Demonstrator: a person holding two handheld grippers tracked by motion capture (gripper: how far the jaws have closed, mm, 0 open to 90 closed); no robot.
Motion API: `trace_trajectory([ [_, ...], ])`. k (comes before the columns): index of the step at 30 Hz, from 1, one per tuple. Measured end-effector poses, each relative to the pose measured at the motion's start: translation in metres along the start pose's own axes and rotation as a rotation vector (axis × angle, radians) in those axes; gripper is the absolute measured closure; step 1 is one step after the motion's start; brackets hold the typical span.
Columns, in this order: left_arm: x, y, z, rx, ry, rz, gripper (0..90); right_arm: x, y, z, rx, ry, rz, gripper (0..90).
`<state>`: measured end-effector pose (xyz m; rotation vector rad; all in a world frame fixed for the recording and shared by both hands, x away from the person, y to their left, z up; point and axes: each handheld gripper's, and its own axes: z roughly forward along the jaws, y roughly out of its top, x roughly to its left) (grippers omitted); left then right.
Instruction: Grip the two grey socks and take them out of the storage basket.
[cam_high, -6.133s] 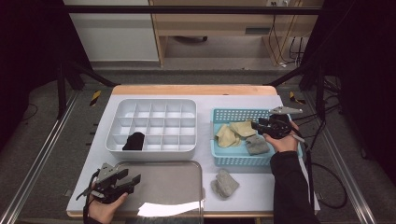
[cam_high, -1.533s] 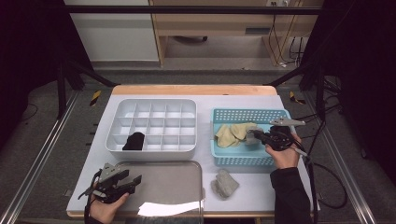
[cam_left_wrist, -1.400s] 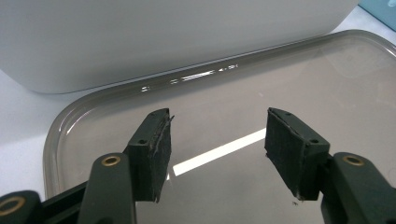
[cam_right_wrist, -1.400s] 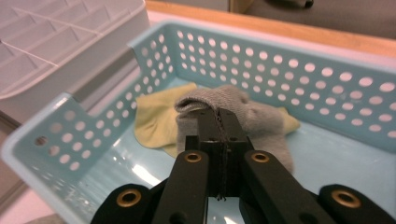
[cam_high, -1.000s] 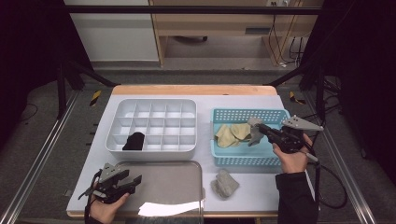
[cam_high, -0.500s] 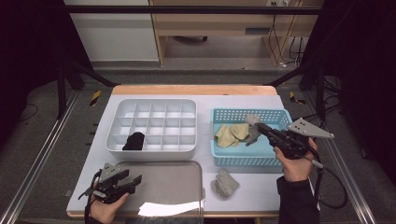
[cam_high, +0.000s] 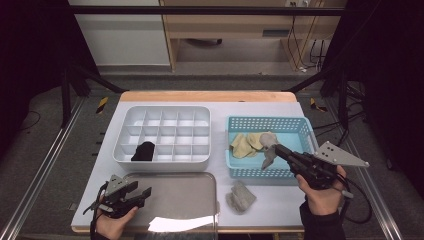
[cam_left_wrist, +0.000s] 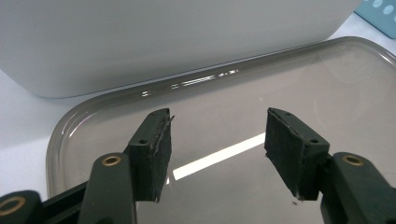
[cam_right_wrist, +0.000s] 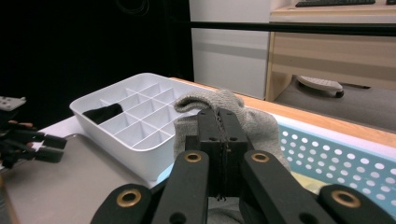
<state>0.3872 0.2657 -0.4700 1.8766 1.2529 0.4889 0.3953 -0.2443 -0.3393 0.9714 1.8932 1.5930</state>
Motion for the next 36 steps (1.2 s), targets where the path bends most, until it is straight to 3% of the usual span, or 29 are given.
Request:
trace_trajectory([
  [8, -0.001, 0.0, -0.001, -0.006, 0.001, 0.003, 40.2, 0.015, -0.011, -0.015, 0.007, 0.022, -0.015, 90.0],
  [23, -0.002, 0.002, -0.007, -0.038, 0.002, -0.002, 42.7, 0.02, -0.054, -0.022, 0.087, 0.018, 0.035, 90.0],
  [36, -0.002, 0.002, -0.008, -0.051, 0.017, 0.002, 43.6, 0.005, -0.101, -0.032, 0.185, -0.032, 0.114, 90.0],
])
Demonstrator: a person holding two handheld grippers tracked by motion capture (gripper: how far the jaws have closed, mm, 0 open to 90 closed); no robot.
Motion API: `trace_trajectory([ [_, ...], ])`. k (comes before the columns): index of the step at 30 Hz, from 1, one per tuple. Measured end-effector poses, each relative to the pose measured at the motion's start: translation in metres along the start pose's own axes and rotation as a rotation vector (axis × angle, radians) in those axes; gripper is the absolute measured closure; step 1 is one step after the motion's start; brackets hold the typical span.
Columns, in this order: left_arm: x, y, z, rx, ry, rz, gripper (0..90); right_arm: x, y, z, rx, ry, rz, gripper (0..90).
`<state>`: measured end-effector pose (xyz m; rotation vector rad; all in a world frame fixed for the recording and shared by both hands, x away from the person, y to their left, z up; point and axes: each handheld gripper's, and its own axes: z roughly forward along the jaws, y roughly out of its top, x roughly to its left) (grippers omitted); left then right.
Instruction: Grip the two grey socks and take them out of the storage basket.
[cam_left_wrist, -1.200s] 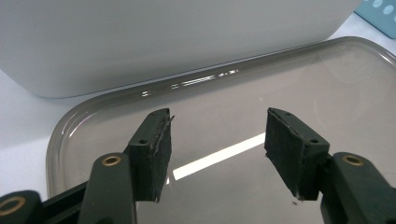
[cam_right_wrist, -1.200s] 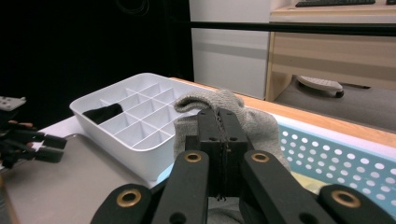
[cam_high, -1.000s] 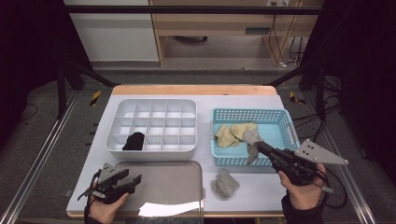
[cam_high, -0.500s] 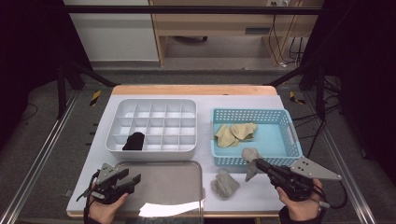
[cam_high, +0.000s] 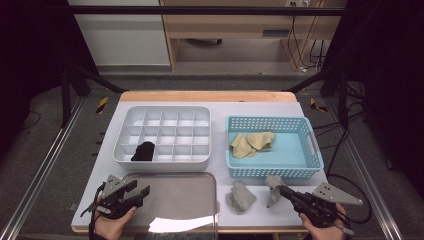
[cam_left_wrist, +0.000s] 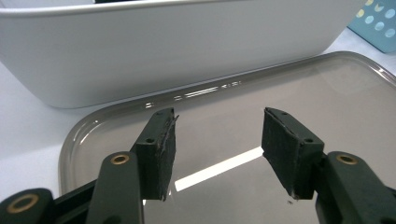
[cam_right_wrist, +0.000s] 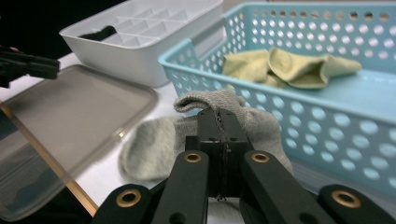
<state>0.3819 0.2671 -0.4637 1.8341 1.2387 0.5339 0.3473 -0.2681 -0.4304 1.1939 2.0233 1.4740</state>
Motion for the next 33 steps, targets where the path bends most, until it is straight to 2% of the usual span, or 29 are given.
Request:
trace_trajectory([
  [4, 0.0, 0.0, -0.001, -0.015, 0.008, 0.0, 43.5, -0.008, -0.01, 0.003, 0.034, -0.039, 0.019, 90.0],
  [11, -0.002, 0.0, -0.002, -0.021, 0.022, 0.014, 43.1, -0.018, -0.026, 0.019, 0.139, -0.143, -0.007, 90.0],
  [14, -0.001, 0.0, -0.002, -0.023, 0.039, 0.012, 42.8, -0.023, -0.031, 0.021, 0.168, -0.179, 0.001, 89.9],
  [16, -0.001, 0.0, -0.002, -0.023, 0.041, 0.01, 42.8, -0.024, -0.033, 0.023, 0.177, -0.202, -0.016, 89.6],
  [20, -0.001, -0.001, -0.002, -0.024, 0.043, 0.01, 42.5, -0.024, -0.035, 0.028, 0.195, -0.214, -0.018, 86.4],
  [23, -0.001, -0.001, -0.002, -0.024, 0.042, 0.008, 41.8, -0.023, -0.034, 0.028, 0.184, -0.217, -0.031, 78.4],
  [24, -0.001, -0.001, -0.001, -0.024, 0.033, 0.0, 42.4, -0.022, -0.032, 0.028, 0.171, -0.22, -0.033, 76.1],
  [29, -0.001, -0.001, -0.002, -0.033, 0.039, -0.003, 42.3, -0.016, -0.022, 0.022, 0.118, -0.228, -0.054, 66.8],
  [33, -0.002, -0.001, -0.002, -0.038, 0.037, 0.002, 41.4, -0.004, -0.014, 0.024, 0.091, -0.192, -0.078, 62.6],
])
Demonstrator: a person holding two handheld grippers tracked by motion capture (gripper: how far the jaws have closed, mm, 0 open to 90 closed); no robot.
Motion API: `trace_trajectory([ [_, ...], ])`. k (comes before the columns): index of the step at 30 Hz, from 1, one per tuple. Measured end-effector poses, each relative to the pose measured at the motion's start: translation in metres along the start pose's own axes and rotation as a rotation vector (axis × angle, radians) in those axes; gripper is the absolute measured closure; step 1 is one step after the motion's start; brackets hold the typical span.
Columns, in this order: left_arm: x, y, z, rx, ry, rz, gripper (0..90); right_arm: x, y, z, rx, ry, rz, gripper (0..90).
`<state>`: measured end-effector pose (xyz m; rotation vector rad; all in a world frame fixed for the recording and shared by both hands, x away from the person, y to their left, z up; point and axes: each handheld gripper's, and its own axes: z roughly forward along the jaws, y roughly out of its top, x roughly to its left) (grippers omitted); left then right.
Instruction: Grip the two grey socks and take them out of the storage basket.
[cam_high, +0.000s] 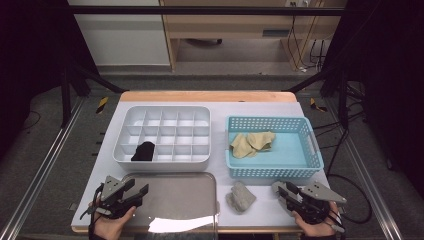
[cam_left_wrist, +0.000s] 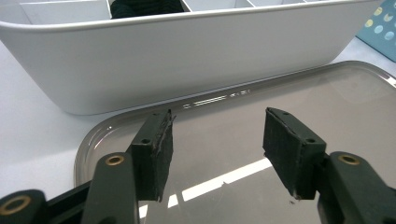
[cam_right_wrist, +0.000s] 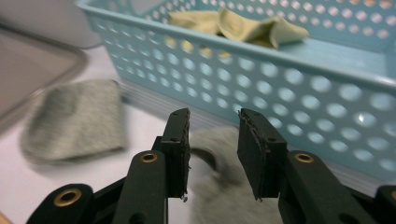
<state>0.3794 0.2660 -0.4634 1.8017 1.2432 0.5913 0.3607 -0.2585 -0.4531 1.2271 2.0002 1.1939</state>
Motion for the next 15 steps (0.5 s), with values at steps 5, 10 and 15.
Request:
trace_trajectory([
  [5, -0.001, 0.0, 0.0, 0.005, -0.009, -0.005, 41.1, 0.02, 0.01, 0.005, -0.014, 0.075, -0.039, 59.6],
  [10, -0.003, 0.001, 0.0, -0.008, -0.031, -0.005, 42.0, 0.039, 0.012, 0.015, 0.006, 0.145, -0.038, 57.8],
  [15, -0.007, 0.002, -0.002, -0.019, -0.049, -0.016, 46.1, 0.051, 0.012, 0.025, 0.052, 0.174, -0.045, 57.3],
])
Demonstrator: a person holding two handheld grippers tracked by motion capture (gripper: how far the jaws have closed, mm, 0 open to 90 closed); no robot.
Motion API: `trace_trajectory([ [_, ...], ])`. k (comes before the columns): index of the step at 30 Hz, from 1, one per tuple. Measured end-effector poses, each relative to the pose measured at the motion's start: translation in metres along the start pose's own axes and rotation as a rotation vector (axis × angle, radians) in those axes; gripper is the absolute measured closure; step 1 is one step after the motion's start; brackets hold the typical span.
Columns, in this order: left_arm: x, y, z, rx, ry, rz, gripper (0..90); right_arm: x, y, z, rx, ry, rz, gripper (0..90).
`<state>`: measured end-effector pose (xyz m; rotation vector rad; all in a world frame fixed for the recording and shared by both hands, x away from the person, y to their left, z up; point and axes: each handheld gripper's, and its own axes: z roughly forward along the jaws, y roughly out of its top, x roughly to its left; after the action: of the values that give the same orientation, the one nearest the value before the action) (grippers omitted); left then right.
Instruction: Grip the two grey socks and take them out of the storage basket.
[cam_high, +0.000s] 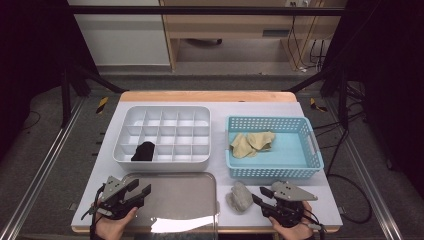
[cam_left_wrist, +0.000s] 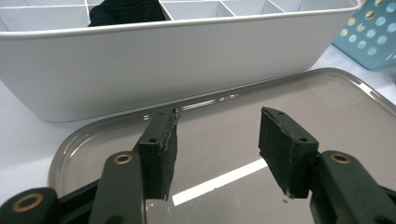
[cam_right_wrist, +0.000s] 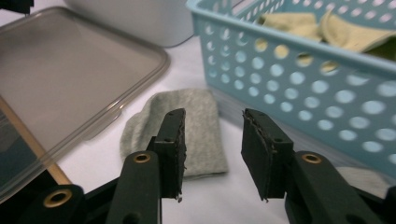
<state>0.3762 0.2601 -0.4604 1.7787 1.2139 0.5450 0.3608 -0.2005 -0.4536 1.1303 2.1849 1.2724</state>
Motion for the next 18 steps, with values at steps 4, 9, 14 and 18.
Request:
trace_trajectory([
  [4, -0.004, 0.001, 0.0, 0.007, -0.003, 0.002, 47.2, 0.005, 0.0, 0.007, 0.017, -0.001, 0.01, 56.2],
  [9, -0.013, 0.005, 0.001, 0.017, -0.025, 0.007, 47.8, 0.012, 0.001, 0.011, 0.011, 0.029, 0.012, 57.7],
  [14, -0.025, 0.013, 0.003, 0.014, -0.055, 0.014, 49.5, 0.023, 0.004, 0.019, 0.021, 0.063, 0.002, 60.2],
  [18, -0.034, 0.019, 0.004, 0.013, -0.068, 0.022, 50.5, 0.03, 0.003, 0.026, 0.038, 0.076, -0.009, 60.2],
])
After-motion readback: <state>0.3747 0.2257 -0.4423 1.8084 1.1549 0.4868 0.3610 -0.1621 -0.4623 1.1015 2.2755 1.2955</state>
